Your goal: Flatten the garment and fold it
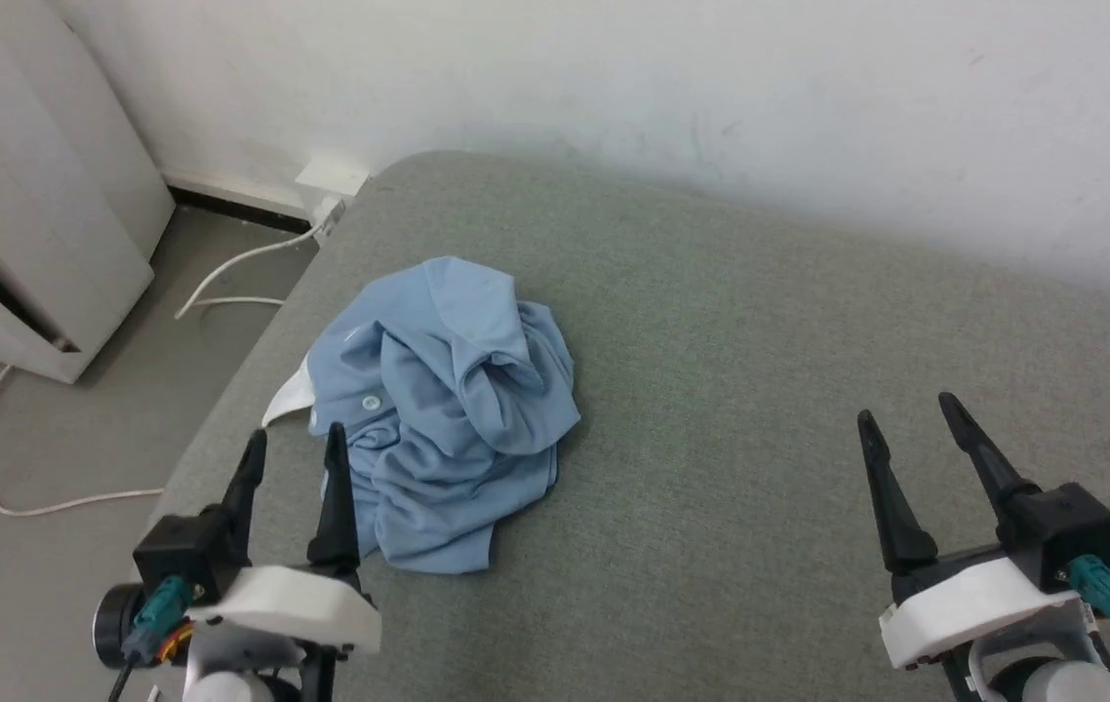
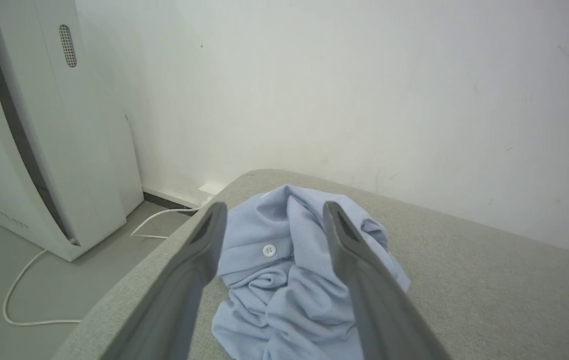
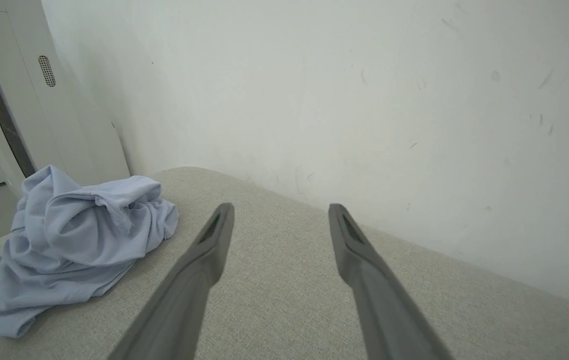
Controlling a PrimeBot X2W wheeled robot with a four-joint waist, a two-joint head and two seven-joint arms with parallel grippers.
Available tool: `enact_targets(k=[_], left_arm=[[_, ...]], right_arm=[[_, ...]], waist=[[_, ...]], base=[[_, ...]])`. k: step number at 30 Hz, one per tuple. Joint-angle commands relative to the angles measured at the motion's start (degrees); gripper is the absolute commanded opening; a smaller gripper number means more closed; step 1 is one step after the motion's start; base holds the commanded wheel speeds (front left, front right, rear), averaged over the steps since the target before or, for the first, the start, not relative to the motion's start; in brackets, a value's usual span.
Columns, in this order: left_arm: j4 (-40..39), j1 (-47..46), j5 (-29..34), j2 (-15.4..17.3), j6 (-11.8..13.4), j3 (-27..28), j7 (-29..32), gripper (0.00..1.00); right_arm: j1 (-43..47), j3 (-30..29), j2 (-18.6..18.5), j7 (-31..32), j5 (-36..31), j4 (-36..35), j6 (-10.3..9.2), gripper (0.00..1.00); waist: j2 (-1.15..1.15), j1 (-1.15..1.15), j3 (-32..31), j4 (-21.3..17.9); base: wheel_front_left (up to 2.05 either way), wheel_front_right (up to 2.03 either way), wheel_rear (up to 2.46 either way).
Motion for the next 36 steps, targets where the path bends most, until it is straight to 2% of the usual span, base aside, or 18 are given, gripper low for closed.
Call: enact_targets(k=[1,8,14,22,26,32,34,35,36], left_arm=[[0.07,-1.78,-0.27,-0.08,-0.05,-0.27,-0.51,1.0],[2.34,-8.83,-0.2,-0.08,-1.35,0.68,-1.35,1.0],[10.54,-17.21,-1.91,1.5,-3.35,1.25,-0.63,1.0],[25.5,-26.25,-6.87,4.19,-5.39,-0.4,10.09,1.0],[30.88,-28.96,-8.63,4.87,-5.77,-1.25,14.64,1.0],[41.79,-33.97,-12.42,6.31,-6.35,-2.74,24.84,1.0],[43.23,-34.51,-12.85,6.48,-6.41,-2.93,26.13,1.0],[45.9,-35.5,-13.54,6.74,-6.55,-3.62,29.05,0.96],[46.96,-36.02,-13.83,6.94,-6.61,-3.93,30.02,0.71]], right_arm=[[0.1,0.18,0.09,-0.18,-0.25,-0.52,-0.06,1.0],[-1.25,0.85,0.1,0.05,-0.55,-1.29,-0.07,1.0],[-2.27,0.96,0.11,0.18,-0.41,-1.39,-0.07,1.0],[-3.58,0.99,0.13,-0.03,0.21,-1.03,-0.08,1.0],[-4.28,1.21,0.13,-0.27,0.45,-0.99,-0.08,1.0],[-5.82,2.08,0.14,-0.79,1.08,-0.53,-0.09,1.0],[-6.05,2.32,0.15,-0.94,1.26,-0.41,-0.09,1.0],[-6.39,2.63,0.15,-1.25,1.51,-0.19,-0.09,1.0],[-6.52,2.73,0.15,-1.4,1.64,-0.07,-0.09,1.0]], waist=[[0.0,0.0,0.57,0.17],[0.0,0.0,3.18,-0.99],[0.0,0.0,5.46,-2.83],[0.0,0.0,8.64,-4.91],[0.0,0.0,9.67,-5.33],[0.0,0.0,11.82,-6.11],[0.0,0.0,12.06,-6.23],[0.0,0.0,12.48,-6.39],[0.0,0.0,12.59,-6.39]], base=[[0.0,0.0,0.0],[0.0,0.0,0.0],[0.0,0.0,0.0],[0.0,0.0,0.0],[0.0,0.0,0.0],[0.0,0.0,0.0],[0.0,0.0,0.0],[0.0,0.0,0.0],[0.0,0.0,0.0]])
